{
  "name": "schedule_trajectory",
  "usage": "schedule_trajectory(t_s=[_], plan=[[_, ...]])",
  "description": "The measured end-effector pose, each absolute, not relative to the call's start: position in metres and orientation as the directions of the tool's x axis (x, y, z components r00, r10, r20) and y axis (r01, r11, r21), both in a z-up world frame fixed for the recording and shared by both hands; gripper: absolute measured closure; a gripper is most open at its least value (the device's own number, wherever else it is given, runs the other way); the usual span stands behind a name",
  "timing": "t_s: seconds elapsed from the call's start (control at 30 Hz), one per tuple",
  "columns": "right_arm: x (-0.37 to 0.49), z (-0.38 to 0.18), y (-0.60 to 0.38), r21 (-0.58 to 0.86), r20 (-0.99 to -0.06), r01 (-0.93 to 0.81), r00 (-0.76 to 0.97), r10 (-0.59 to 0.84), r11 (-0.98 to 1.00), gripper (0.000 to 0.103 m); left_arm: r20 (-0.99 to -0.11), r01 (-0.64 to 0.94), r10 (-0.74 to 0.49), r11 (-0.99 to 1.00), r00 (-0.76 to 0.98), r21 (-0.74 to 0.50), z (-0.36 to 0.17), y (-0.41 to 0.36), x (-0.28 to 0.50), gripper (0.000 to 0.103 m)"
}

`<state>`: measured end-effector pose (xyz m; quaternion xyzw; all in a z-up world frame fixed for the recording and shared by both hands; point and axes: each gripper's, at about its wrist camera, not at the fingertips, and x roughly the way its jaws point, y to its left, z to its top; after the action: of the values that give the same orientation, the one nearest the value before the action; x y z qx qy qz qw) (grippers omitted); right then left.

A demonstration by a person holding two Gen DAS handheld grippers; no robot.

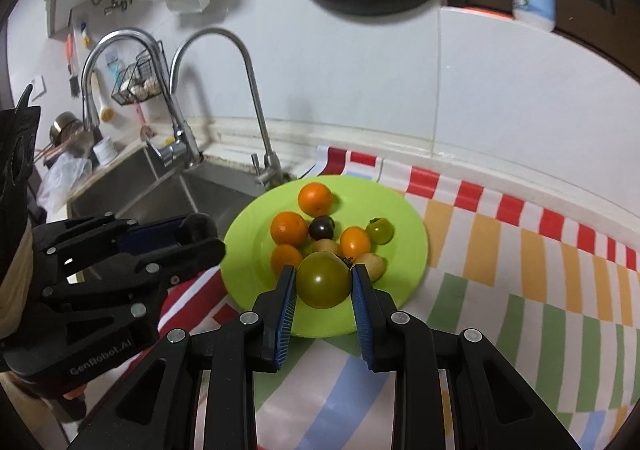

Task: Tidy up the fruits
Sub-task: 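Carry the plum and green fruit onto the plate and open both grippers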

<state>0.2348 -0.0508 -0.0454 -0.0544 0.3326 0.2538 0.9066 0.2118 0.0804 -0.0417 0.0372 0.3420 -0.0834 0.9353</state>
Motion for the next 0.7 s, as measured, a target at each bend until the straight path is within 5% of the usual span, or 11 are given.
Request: schedule_trajectory(t_s=[0.2,0.3,0.7], plan=[[0.258,-0.06,-0.052,0.076,-0.661,-0.508,0.618,0.425,0.858,0.074,-0.688,0.22,-0.182,0.975,0.703,-0.033,-0.061,0.077,0.236,0.074],[0.269,-0.063,-0.055,0.099,-0.661,-0.501,0.613,0.433,0.86,0.072,-0.691,0.213,-0.179,0.976,0.701,-0.037,-0.063,0.077,0.241,0.052],[0.253,-0.053,-0.078,0.084,-0.634,-0.397,0.686,0.356,0.914,0.067,-0.644,0.107,-0.068,0.994,0.762,0.022,-0.04,0.079,0.213,0.051]])
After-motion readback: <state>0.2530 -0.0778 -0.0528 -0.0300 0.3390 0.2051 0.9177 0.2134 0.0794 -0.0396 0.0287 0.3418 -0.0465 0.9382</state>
